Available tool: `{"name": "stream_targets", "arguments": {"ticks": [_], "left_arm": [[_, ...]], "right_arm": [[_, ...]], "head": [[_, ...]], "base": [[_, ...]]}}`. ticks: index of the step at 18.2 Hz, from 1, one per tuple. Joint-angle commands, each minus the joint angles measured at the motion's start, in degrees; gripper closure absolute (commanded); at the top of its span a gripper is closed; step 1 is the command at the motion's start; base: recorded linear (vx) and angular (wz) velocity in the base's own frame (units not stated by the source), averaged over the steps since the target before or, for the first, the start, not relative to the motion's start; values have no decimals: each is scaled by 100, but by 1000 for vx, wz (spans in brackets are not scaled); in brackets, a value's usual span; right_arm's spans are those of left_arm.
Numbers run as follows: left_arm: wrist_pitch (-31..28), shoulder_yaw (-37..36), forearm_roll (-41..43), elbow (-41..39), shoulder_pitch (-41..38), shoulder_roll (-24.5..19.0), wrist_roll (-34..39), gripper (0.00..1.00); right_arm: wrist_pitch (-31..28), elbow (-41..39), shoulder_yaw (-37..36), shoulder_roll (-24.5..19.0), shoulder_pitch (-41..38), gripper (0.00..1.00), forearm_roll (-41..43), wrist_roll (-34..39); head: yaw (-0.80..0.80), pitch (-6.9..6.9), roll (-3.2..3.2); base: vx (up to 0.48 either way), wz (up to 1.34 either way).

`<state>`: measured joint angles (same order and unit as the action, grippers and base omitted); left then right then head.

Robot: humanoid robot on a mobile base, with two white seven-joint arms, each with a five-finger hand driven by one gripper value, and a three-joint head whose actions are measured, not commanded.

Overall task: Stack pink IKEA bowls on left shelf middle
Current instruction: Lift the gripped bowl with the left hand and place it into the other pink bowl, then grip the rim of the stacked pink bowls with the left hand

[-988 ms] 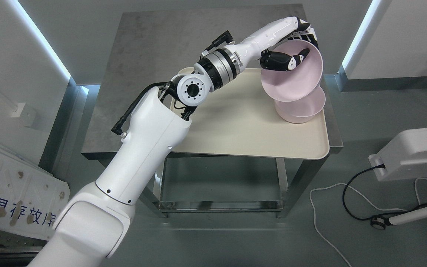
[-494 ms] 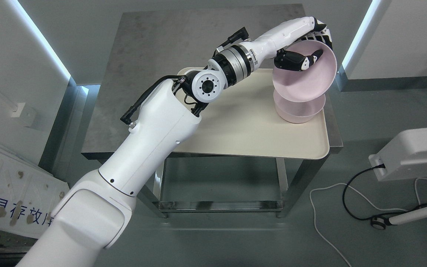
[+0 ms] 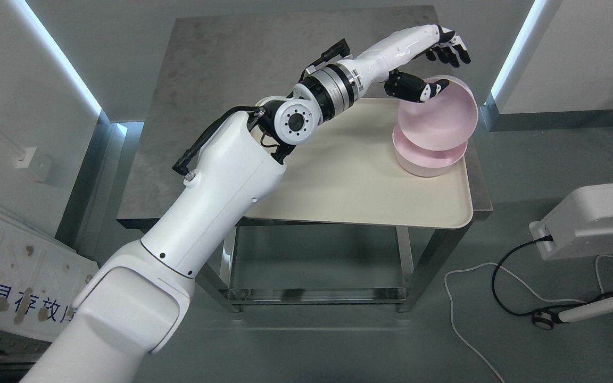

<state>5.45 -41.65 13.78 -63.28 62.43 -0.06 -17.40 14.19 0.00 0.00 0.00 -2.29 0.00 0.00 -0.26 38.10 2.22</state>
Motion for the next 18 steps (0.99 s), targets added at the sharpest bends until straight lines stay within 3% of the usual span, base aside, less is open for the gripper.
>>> {"name": "stream_targets", "arguments": {"ticks": [1, 5, 7, 10, 12, 15, 16, 18], "left_arm": [[140, 744, 125, 255, -239, -94, -175, 43], [965, 1403, -496, 80, -617, -94, -158, 35], [1046, 1597, -1575, -637, -967, -94, -202, 34], [1064, 1424, -1660, -1632, -1662, -94, -621, 29], [1081, 985, -1241, -1749, -1944, -94, -1157, 29], [1020, 808, 147, -1688, -1998, -94, -1248, 29], [628, 720, 821, -1592, -1919, -94, -1257, 29], [248, 719, 959, -1591, -1831, -94, -1257, 31]], "right_arm": [[-4, -100, -26, 100, 0, 0, 9, 0], [-4, -100, -26, 100, 0, 0, 9, 0], [-4, -100, -26, 100, 0, 0, 9, 0], [-4, -100, -26, 100, 0, 0, 9, 0], [-4, -100, -26, 100, 0, 0, 9, 0], [-4, -100, -26, 100, 0, 0, 9, 0], [-4, -100, -26, 100, 0, 0, 9, 0], [-4, -100, -26, 100, 0, 0, 9, 0]], "head": [[0, 0, 0], [0, 0, 0], [0, 0, 0], [0, 0, 0], [0, 0, 0], [0, 0, 0], [0, 0, 0], [0, 0, 0]], "base": [[0, 0], [0, 0], [0, 0], [0, 0], [0, 0], [0, 0], [0, 0], [0, 0]]}}
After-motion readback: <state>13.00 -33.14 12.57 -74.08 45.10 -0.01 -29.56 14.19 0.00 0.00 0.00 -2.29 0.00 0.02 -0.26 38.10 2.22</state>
